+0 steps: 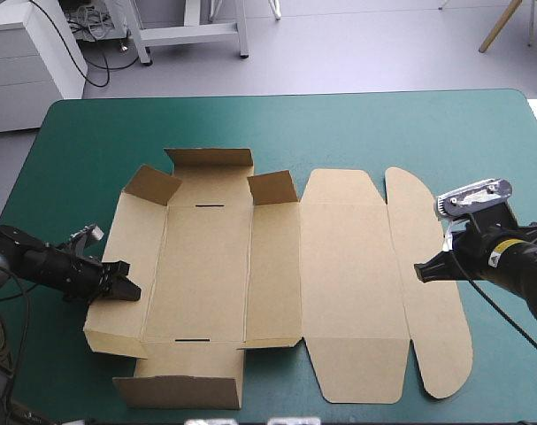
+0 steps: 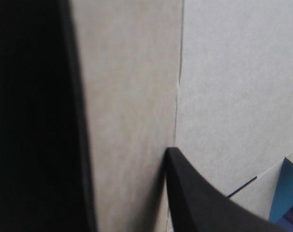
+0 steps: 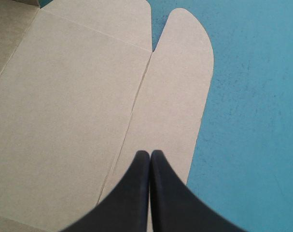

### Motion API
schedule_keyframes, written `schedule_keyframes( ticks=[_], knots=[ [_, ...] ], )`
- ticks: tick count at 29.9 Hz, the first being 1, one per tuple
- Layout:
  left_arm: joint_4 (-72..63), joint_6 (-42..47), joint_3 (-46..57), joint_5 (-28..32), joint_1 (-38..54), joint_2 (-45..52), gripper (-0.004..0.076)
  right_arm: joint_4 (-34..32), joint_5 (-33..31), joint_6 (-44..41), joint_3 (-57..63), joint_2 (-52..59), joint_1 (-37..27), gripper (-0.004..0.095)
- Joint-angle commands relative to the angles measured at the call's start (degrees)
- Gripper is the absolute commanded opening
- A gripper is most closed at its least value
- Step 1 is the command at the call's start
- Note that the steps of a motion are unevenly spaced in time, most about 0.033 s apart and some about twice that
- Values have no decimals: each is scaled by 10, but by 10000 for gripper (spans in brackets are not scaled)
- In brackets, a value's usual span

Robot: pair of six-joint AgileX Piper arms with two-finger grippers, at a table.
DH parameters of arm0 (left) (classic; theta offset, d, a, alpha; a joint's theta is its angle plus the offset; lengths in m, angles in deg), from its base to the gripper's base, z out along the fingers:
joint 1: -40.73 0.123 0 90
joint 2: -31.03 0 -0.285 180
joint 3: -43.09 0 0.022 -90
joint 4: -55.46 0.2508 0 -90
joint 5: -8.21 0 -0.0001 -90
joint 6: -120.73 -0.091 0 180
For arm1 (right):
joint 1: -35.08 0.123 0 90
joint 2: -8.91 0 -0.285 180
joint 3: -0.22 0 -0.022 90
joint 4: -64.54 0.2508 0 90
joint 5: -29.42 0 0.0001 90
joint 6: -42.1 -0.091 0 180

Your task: Fold the box

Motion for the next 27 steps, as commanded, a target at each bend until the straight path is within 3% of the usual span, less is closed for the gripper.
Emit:
schedule_keyframes(
  ticks=[1, 3, 17, 22, 27],
  knots=[
    [-11, 13, 0, -18, -7, 10, 43, -5, 31, 4, -14, 6, -4, -19],
    [-20, 11, 0, -17, -7, 10, -8, -5, 31, 4, -14, 6, -4, -19],
    [-57, -37, -15, -42, -37, 29, -10, -11, 34, 4, -14, 6, -4, -19],
    [-42, -29, -70, -50, -93, 42, -10, -11, 40, 2, -14, 6, -4, -19],
    [0, 10, -190, -50, -173, 45, -10, -11, 40, 2, -14, 6, -4, -19]
  ],
)
